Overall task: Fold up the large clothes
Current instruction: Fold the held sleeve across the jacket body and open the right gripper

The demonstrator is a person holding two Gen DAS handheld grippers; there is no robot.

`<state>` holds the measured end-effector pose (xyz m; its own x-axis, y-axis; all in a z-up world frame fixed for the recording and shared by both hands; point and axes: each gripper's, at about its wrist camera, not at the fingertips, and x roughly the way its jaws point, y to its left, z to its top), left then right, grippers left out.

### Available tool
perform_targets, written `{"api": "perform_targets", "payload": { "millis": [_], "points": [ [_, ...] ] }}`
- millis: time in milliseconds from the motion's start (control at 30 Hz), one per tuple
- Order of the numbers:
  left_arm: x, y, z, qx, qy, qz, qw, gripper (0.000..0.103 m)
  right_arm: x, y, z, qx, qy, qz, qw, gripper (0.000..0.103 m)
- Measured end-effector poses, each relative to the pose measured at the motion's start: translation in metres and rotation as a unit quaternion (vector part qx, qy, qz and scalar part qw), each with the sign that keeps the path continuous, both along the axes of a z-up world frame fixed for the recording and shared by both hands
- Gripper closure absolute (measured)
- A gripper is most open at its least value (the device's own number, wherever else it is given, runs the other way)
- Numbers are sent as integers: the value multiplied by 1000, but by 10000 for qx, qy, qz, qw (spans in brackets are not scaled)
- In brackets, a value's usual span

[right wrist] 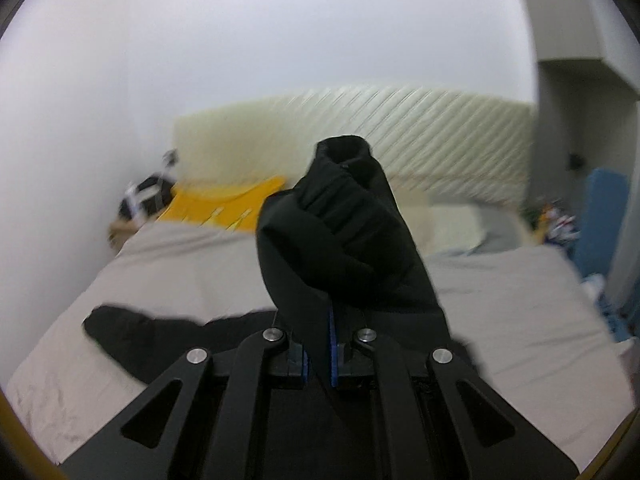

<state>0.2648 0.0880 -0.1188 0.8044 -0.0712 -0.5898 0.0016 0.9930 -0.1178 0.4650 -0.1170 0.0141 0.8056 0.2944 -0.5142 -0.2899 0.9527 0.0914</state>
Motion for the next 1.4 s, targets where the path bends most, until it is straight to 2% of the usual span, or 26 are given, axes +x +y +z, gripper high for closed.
{"api": "perform_targets", "payload": {
  "millis": [33, 167, 267, 433, 533, 733, 833, 967, 1000, 1033, 1067, 1100, 1167, 1400],
  "points": [
    [1, 10, 0, -158, -23, -1, 9999, 2, 3, 16, -16, -16, 111, 163, 9998, 96],
    [1, 38, -3, -166, -83, 385, 9991, 2, 12, 75, -95, -77, 672, 640, 9957, 96],
    [7, 58, -13, -335, 7, 562, 9979, 2, 14, 114, -148, -289, 1018, 866, 9906, 96],
    [17, 59, -28, -361, 231, 442, 9981, 2, 1, 133, -219, -603, 1401, 994, 9833, 96],
    [18, 53, -33, -368, 273, 351, 9983, 2, -2, 135, -241, -677, 1372, 958, 9836, 96],
    [21, 55, -34, -390, 269, 417, 9980, 2, -4, 124, -225, -534, 1468, 924, 9834, 93],
    [19, 57, -31, -376, 204, 480, 9979, 2, -14, 124, -214, -636, 1451, 927, 9830, 91],
    [12, 57, -22, -301, 121, 588, 9977, 2, -34, 119, -202, -790, 1470, 869, 9821, 81],
    [9, 58, -20, -296, 95, 612, 9976, 2, -40, 117, -199, -830, 1449, 878, 9820, 71],
    [8, 59, -18, -303, 75, 631, 9975, 2, -42, 115, -197, -858, 1437, 877, 9820, 55],
    [6, 59, -16, -315, 54, 650, 9974, 2, -49, 113, -192, -823, 1397, 918, 9825, 34],
    [4, 61, -14, -330, 27, 679, 9971, 2, -55, 110, -186, -725, 1311, 970, 9839, 20],
    [-1, 62, -11, -325, -19, 727, 9968, 2, -69, 106, -172, -719, 1074, 977, 9868, 20],
    [-15, 49, 1, -249, -102, 700, 9972, 2, -111, 67, -132, -637, 786, 713, 9923, 20]
  ]
}}
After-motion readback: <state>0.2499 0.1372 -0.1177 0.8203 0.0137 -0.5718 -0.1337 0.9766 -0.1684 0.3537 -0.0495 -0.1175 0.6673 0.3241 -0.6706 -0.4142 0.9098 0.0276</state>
